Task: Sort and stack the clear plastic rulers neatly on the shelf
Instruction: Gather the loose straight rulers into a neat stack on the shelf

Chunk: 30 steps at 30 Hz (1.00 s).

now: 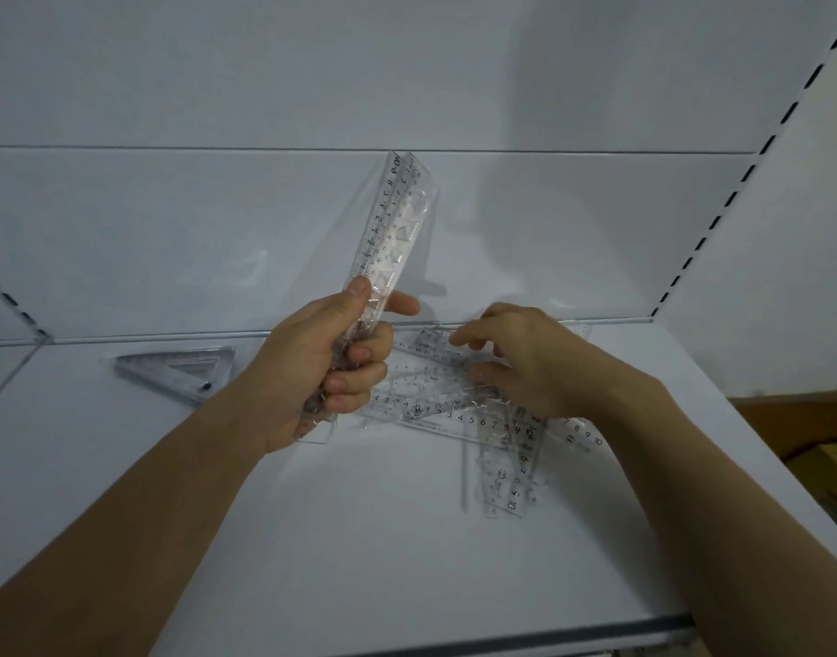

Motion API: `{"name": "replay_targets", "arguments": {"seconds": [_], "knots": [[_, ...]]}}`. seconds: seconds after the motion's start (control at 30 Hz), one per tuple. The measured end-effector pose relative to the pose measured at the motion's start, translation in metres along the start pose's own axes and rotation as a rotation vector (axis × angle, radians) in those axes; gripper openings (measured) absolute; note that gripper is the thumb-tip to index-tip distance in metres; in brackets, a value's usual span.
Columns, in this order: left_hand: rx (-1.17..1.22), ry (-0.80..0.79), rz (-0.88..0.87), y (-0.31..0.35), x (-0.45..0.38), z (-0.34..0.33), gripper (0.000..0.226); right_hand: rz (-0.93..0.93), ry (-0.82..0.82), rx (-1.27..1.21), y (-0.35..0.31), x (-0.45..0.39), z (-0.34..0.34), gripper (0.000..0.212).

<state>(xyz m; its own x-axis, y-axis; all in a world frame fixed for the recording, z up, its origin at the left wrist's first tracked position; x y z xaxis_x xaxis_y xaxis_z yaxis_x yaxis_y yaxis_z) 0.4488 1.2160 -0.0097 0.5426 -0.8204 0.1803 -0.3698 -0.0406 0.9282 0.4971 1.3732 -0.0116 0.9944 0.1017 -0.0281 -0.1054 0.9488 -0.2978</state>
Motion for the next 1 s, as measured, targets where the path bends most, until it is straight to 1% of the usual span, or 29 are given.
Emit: {"name": "replay_targets", "arguments": {"seconds": [0.1,0.17,0.23,0.3,0.33,0.4,0.47,0.53,0.57,0.6,0.63,0.7,0.8,0.87,0.9,0.93,1.0], "knots": [[0.008,-0.033,-0.003,0.000,-0.001,-0.002,0.049,-0.070,0.035,-0.073,0.008,0.001,0.004,0.047],[0.015,-0.039,-0.002,0.000,-0.001,-0.001,0.050,-0.104,0.019,-0.148,0.013,0.003,0.003,0.047],[0.015,-0.044,-0.013,0.001,-0.001,0.000,0.049,-0.089,0.050,-0.210,0.015,0.004,0.007,0.037],[0.018,-0.051,-0.042,0.004,0.000,0.000,0.047,-0.072,0.153,-0.308,0.017,0.005,0.018,0.019],[0.022,-0.042,-0.063,0.006,0.000,0.001,0.046,-0.083,0.202,-0.394,0.021,0.006,0.023,0.014],[0.046,-0.016,-0.114,0.010,0.001,0.003,0.043,-0.108,0.291,-0.593,0.028,0.011,0.034,0.017],[0.079,-0.016,-0.150,0.012,0.000,0.004,0.044,-0.083,0.337,-0.888,0.028,0.014,0.040,0.014],[0.106,-0.045,-0.141,0.010,-0.001,0.000,0.050,0.010,0.297,-1.237,0.010,0.013,0.038,0.010],[0.098,-0.044,-0.126,0.007,-0.002,-0.003,0.053,0.063,0.260,-1.357,-0.004,0.012,0.036,0.010],[0.068,-0.023,-0.109,0.004,-0.003,-0.004,0.051,0.101,0.238,-1.414,-0.016,0.010,0.034,0.011],[0.013,0.017,-0.103,0.000,-0.004,-0.005,0.045,0.117,0.244,-1.414,-0.026,0.010,0.031,0.013],[-0.139,0.084,-0.112,-0.006,-0.005,-0.006,0.035,0.087,0.331,-1.293,-0.037,0.010,0.027,0.015],[-0.419,-0.003,-0.158,-0.013,-0.004,-0.020,0.034,0.047,0.539,-0.923,-0.040,0.015,0.027,0.021],[-0.559,-0.029,-0.171,-0.011,-0.002,-0.024,0.024,0.007,0.650,-0.639,-0.036,0.019,0.030,0.037],[-0.610,-0.024,-0.182,-0.008,-0.001,-0.024,0.023,0.002,0.644,-0.525,-0.034,0.018,0.031,0.043],[-0.651,-0.008,-0.202,-0.004,-0.001,-0.024,0.022,0.012,0.588,-0.444,-0.033,0.015,0.031,0.045],[-0.673,0.050,-0.246,0.006,0.001,-0.019,0.020,0.058,0.369,-0.338,-0.029,0.007,0.024,0.038]]}}
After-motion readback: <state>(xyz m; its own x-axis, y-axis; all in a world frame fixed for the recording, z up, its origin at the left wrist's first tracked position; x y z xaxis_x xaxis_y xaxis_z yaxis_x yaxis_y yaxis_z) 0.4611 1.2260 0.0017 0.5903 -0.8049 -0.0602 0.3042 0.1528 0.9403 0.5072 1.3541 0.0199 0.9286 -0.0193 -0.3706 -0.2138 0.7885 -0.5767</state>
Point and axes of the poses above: each hand's wrist, its own x-axis away from the middle knuckle, its own z-axis out of the back of the hand, y = z × x, the point moved 9 cm from there along -x, towards the middle knuckle, and after that the axes turned 7 degrees about z, right-handed, at the moved point
